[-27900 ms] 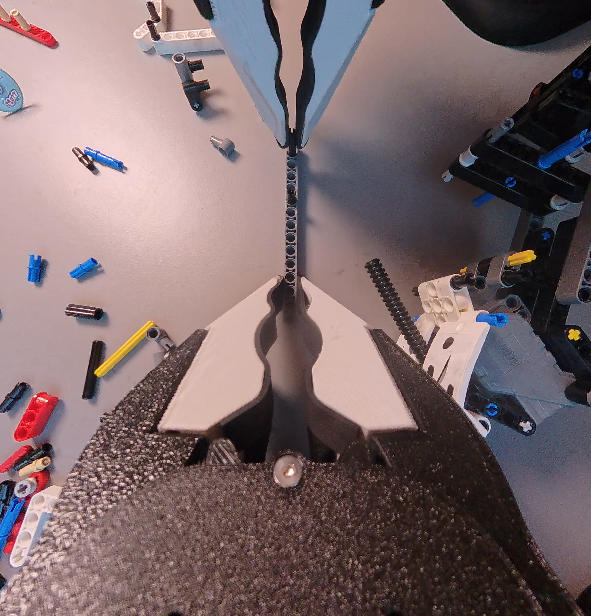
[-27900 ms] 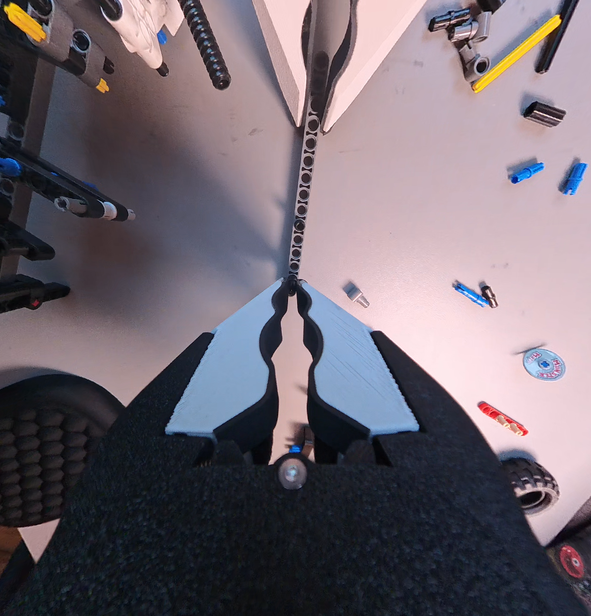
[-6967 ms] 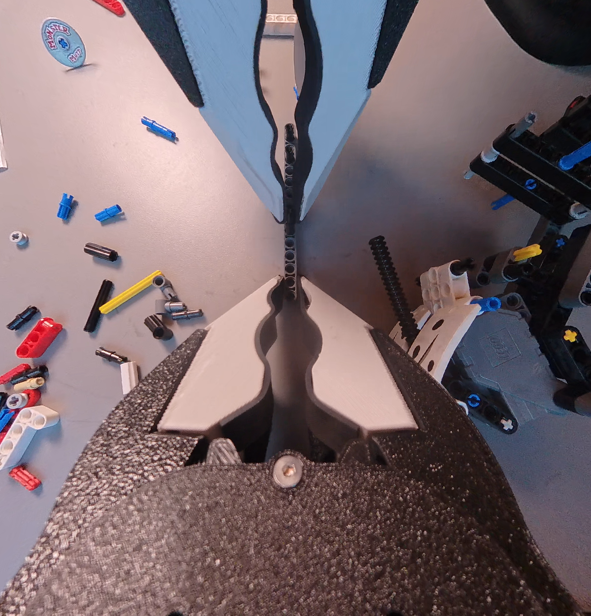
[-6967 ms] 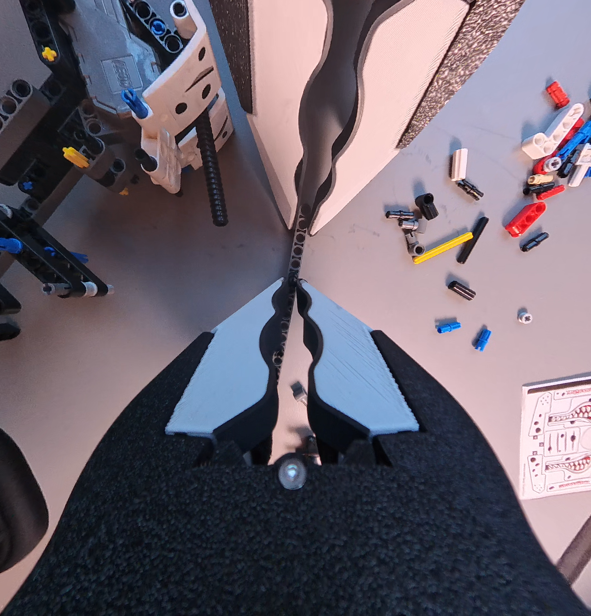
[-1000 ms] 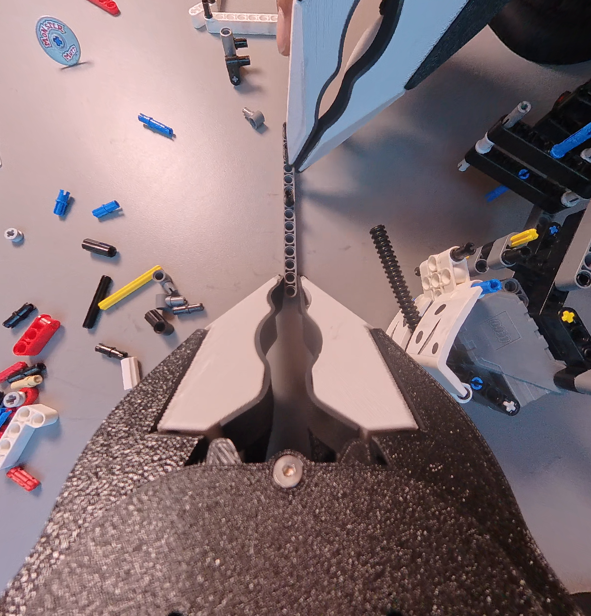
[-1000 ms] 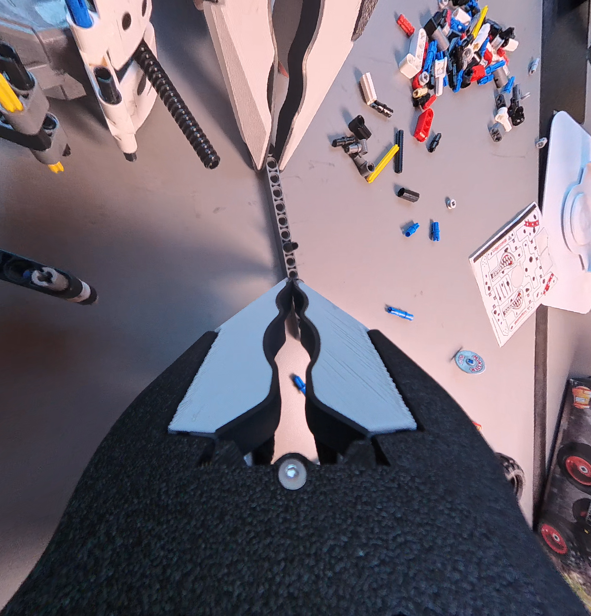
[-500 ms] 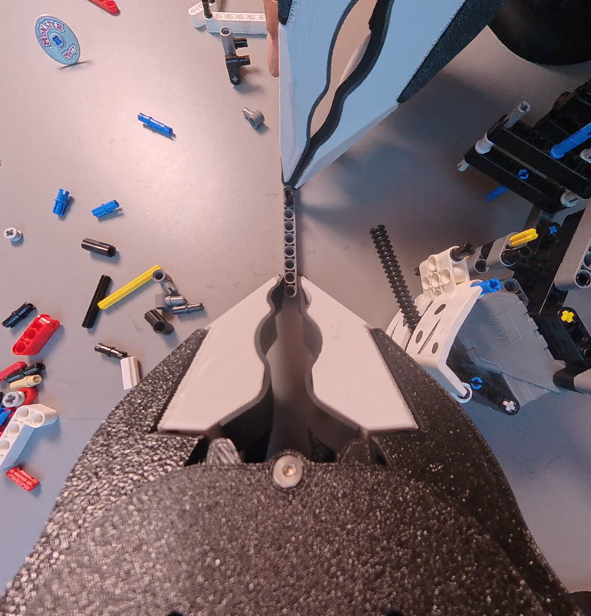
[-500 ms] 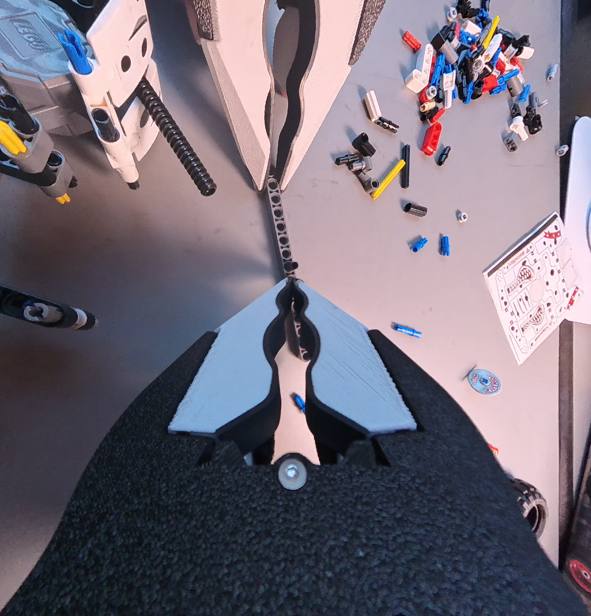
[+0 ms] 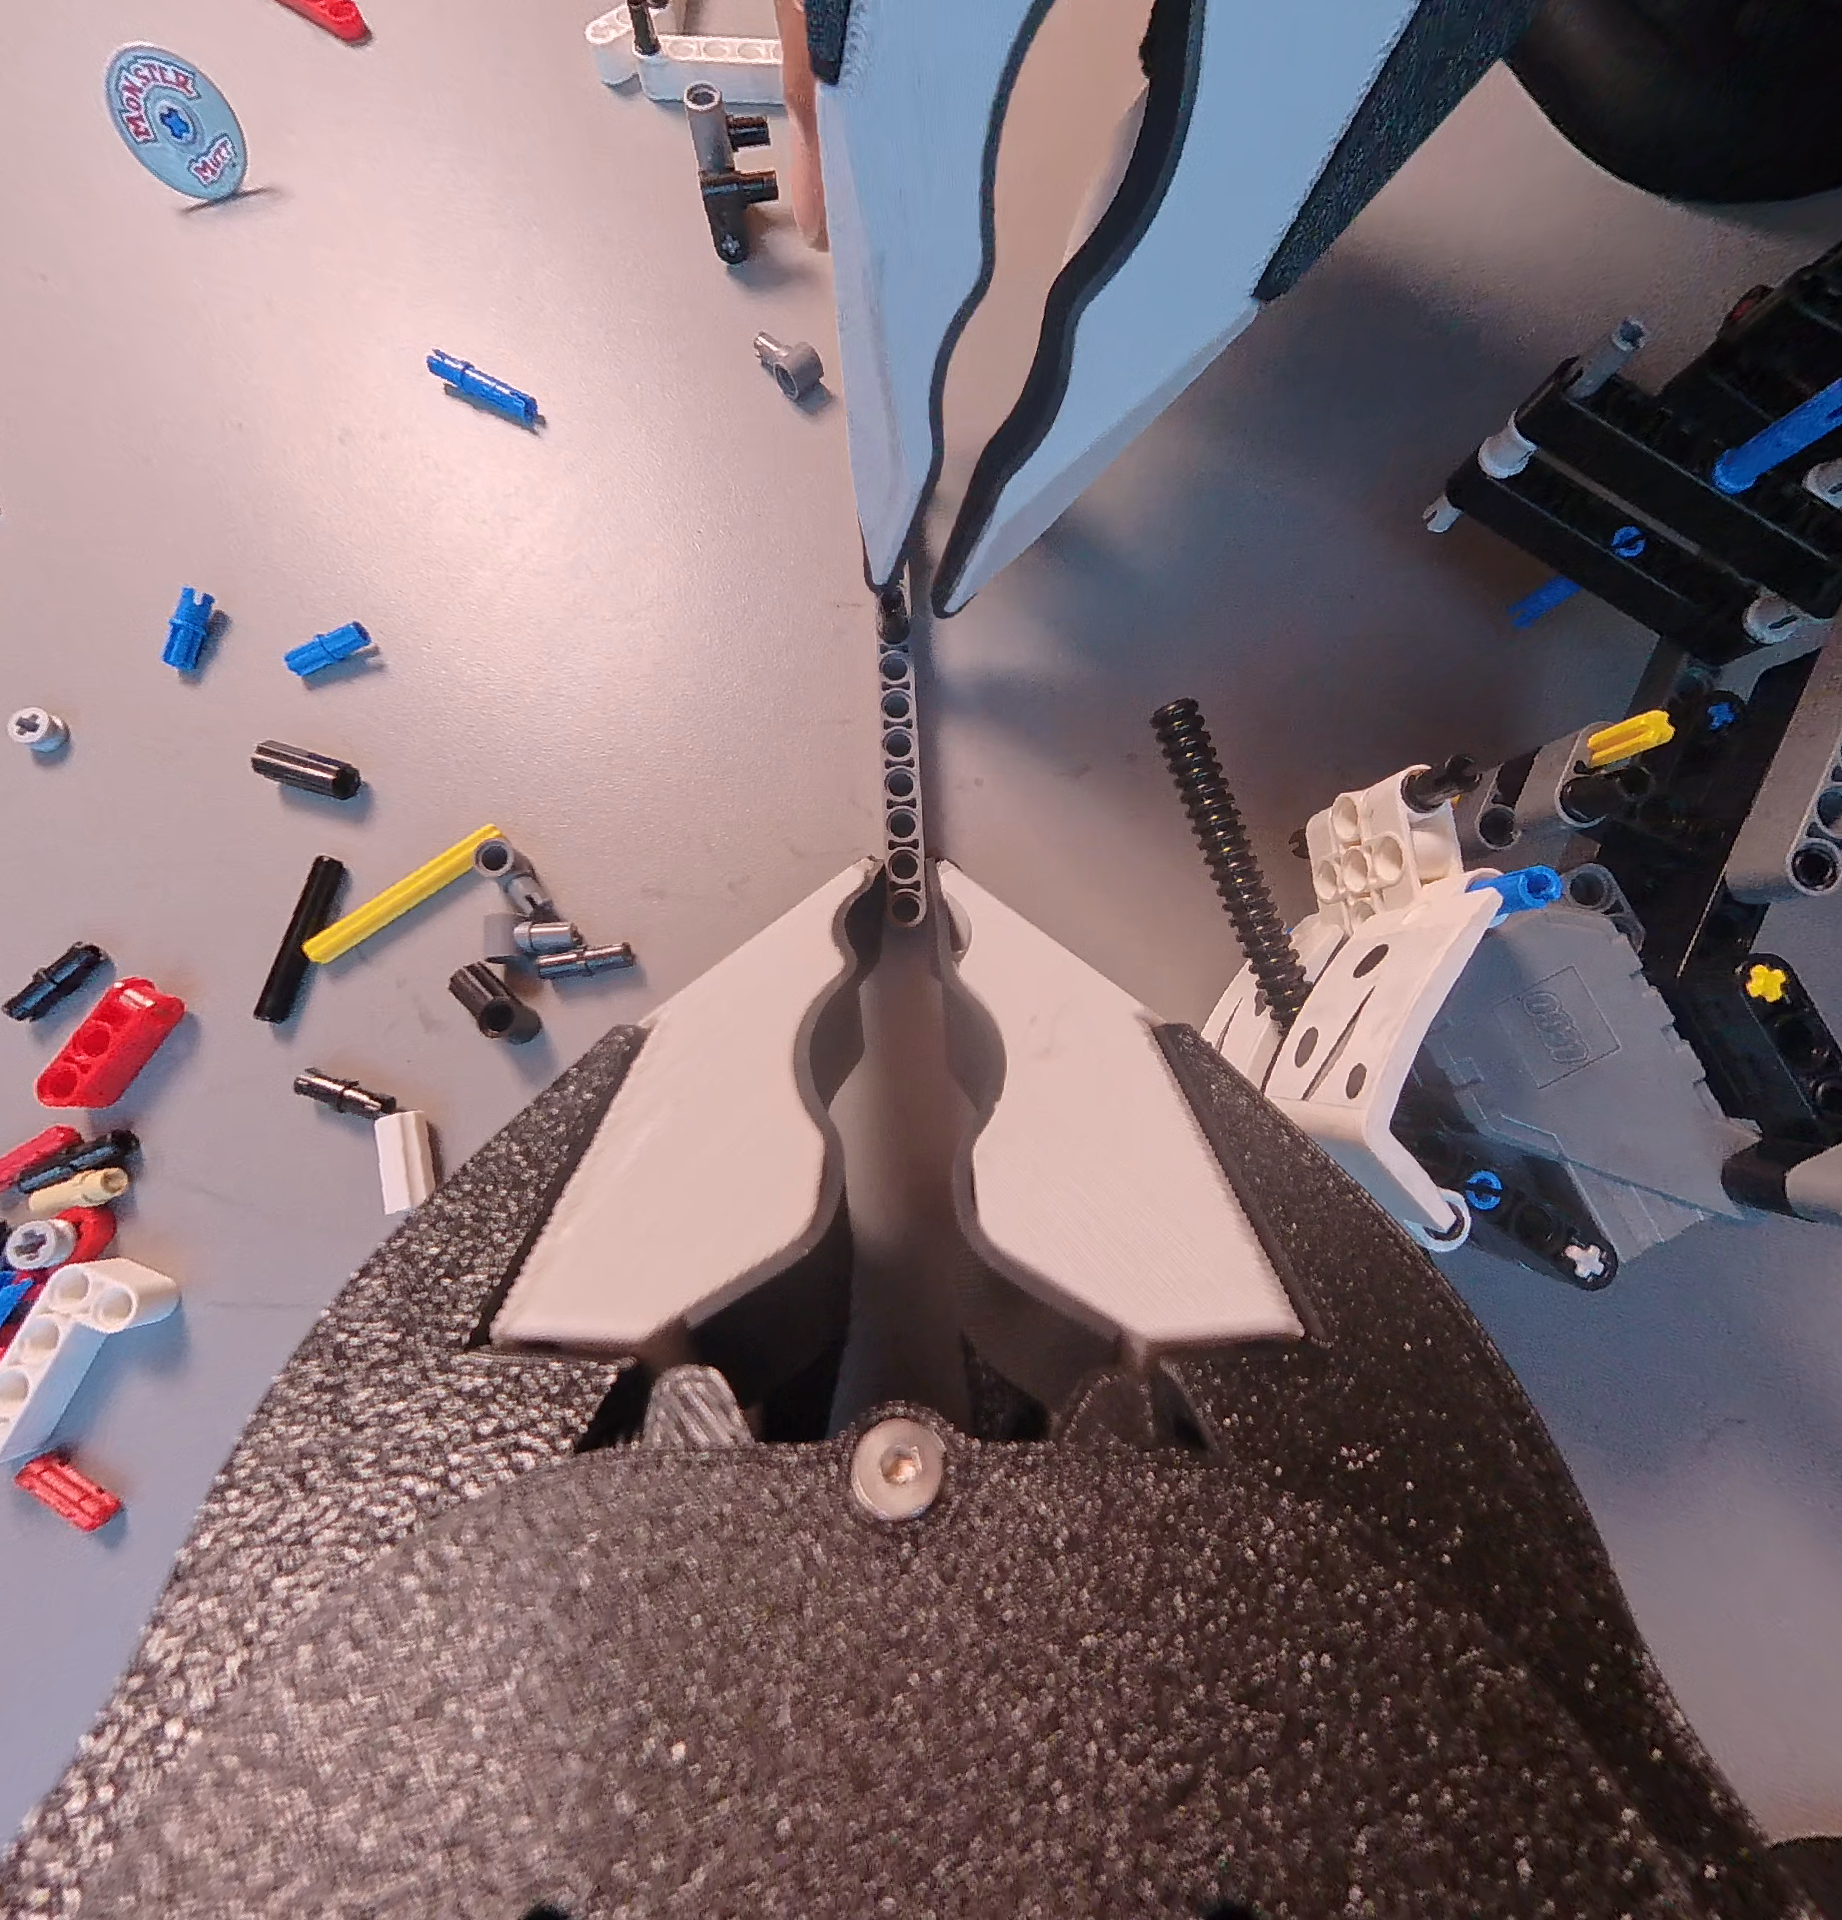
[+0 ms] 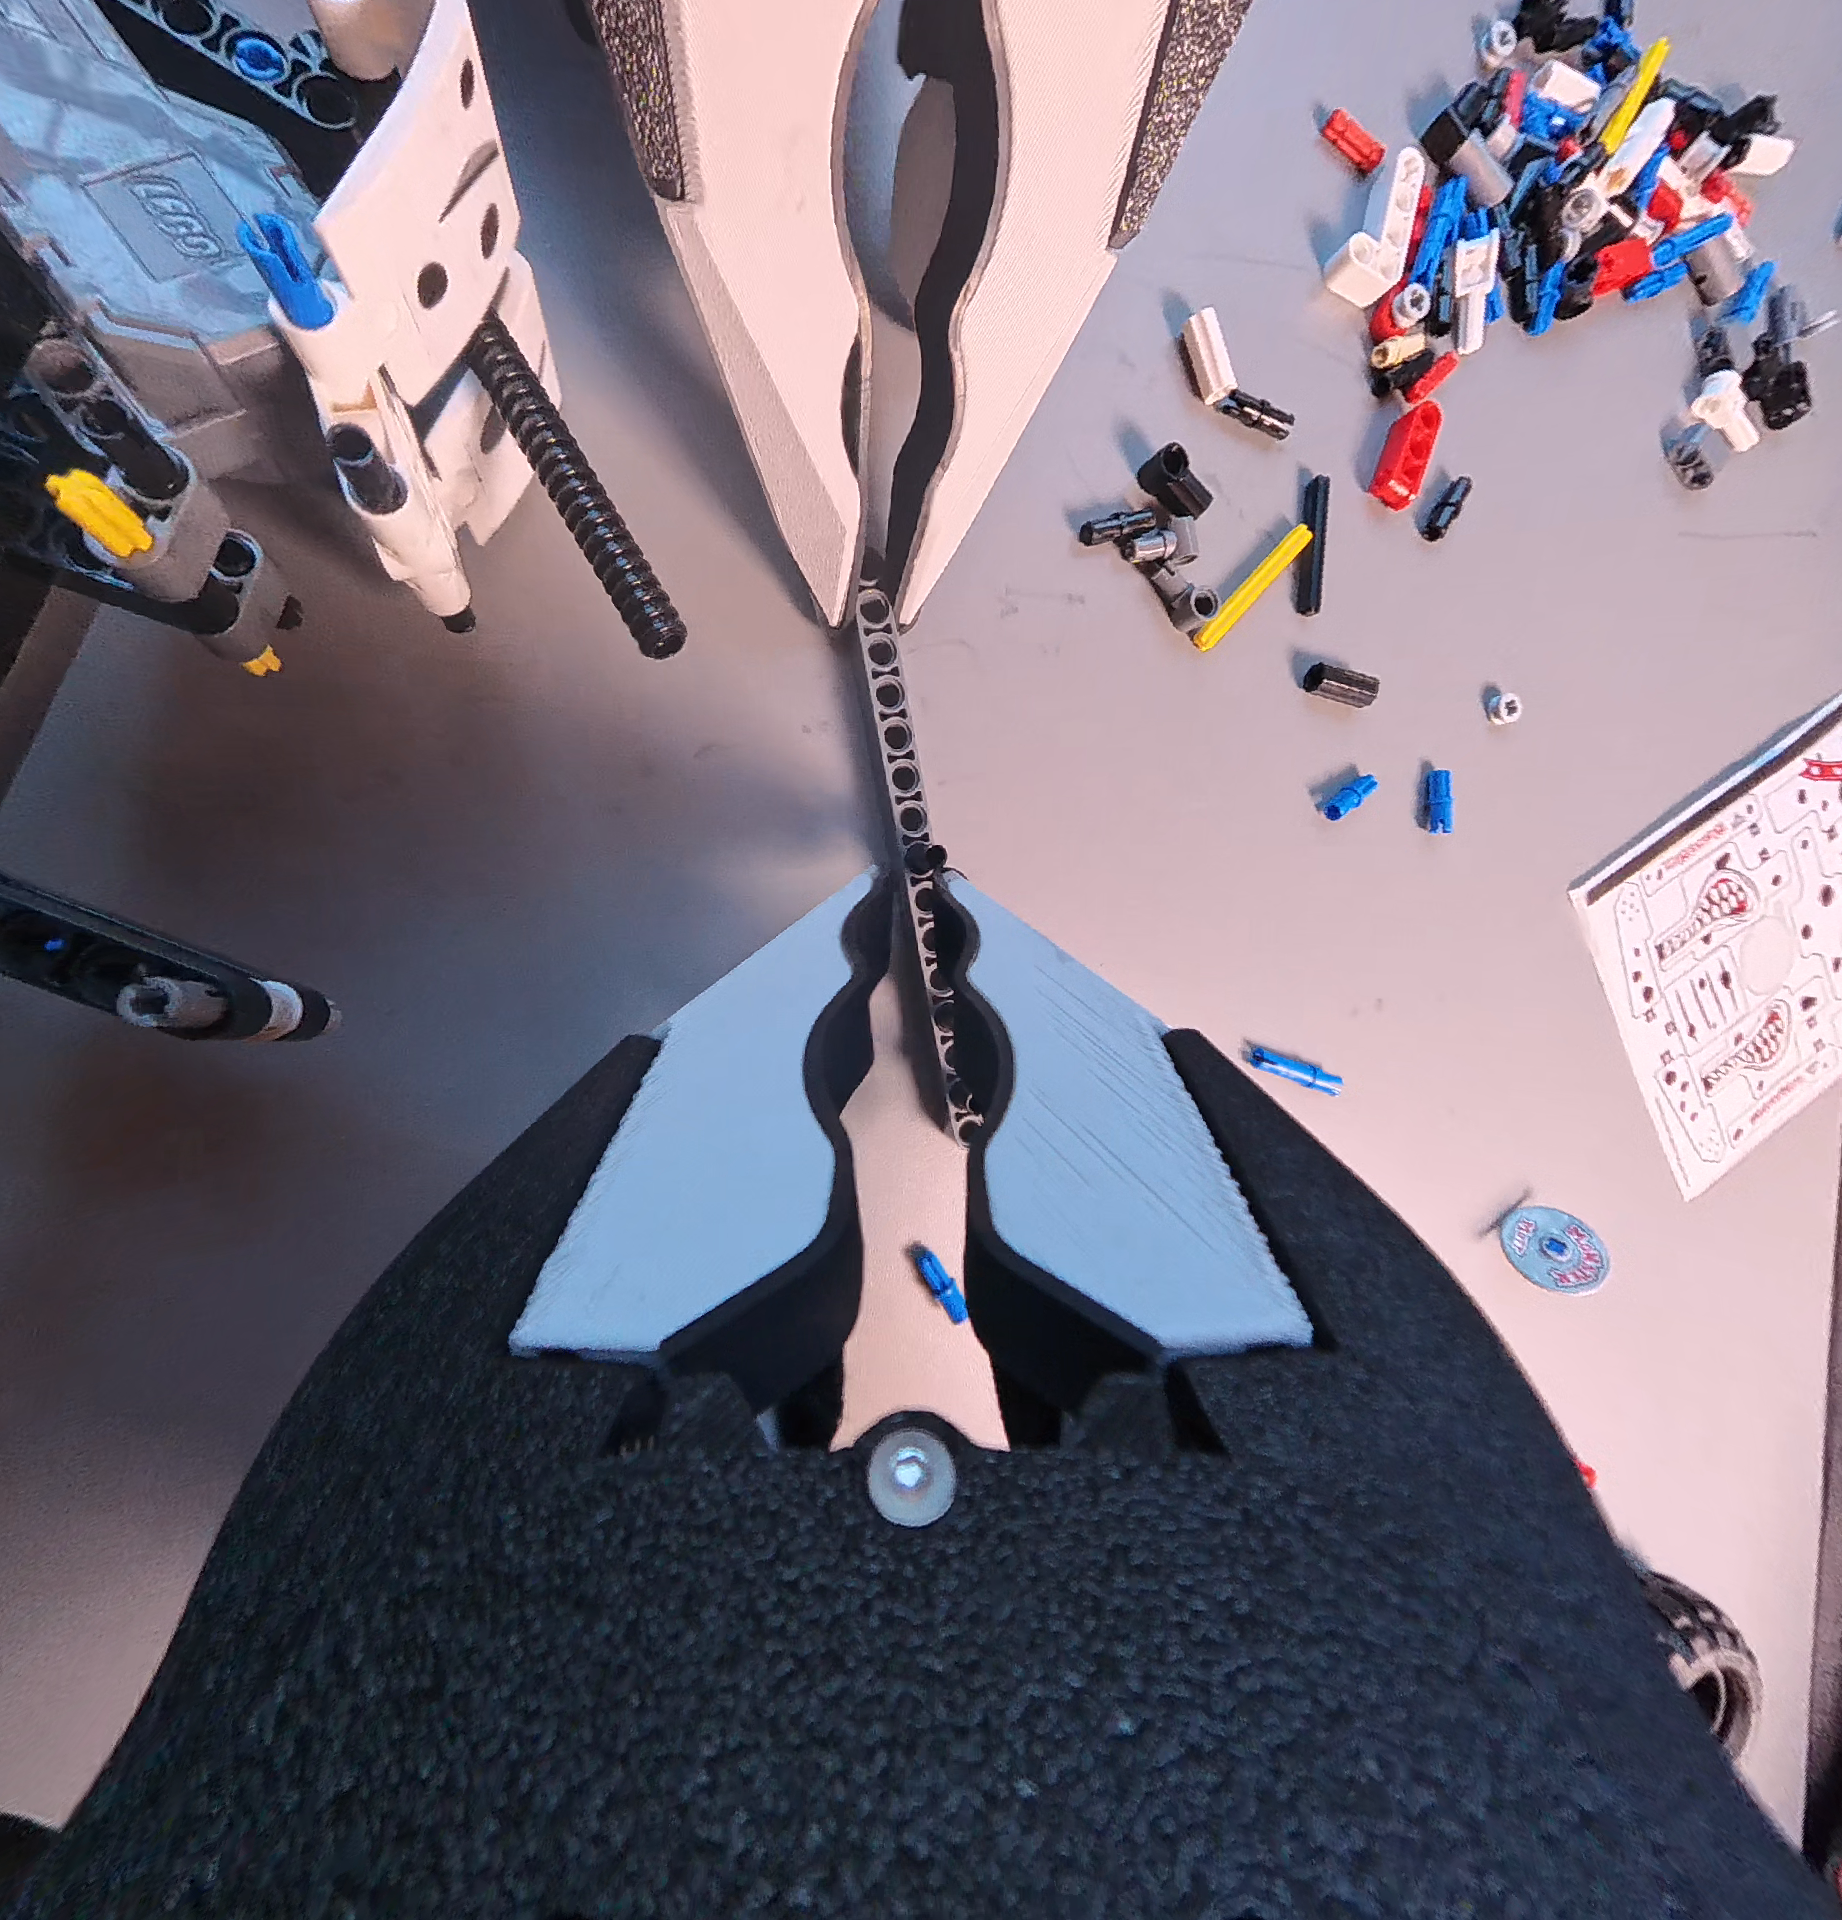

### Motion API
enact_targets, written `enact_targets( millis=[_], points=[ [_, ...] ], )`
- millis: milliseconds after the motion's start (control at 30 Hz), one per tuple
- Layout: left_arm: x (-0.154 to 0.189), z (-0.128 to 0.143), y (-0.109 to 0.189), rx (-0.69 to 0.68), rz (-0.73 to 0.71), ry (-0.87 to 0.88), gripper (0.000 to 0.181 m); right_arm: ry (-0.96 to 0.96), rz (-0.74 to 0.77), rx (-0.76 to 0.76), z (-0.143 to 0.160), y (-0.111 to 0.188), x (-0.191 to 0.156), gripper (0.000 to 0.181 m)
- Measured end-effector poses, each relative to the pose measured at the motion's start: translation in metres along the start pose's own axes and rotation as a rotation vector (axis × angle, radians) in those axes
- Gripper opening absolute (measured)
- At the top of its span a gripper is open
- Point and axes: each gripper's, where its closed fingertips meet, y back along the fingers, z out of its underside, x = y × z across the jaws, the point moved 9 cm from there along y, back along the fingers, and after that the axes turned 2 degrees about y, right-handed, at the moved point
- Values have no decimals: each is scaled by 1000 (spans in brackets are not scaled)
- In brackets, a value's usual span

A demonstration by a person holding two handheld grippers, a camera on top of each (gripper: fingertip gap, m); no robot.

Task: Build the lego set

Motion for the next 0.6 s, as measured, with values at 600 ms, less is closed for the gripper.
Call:
enact_targets(
  millis=[600],
  points=[
    [2, -3, -3, 0, -10, -26, 7, 5, -217, -21, -7, -9, 16, 6]
  ],
)
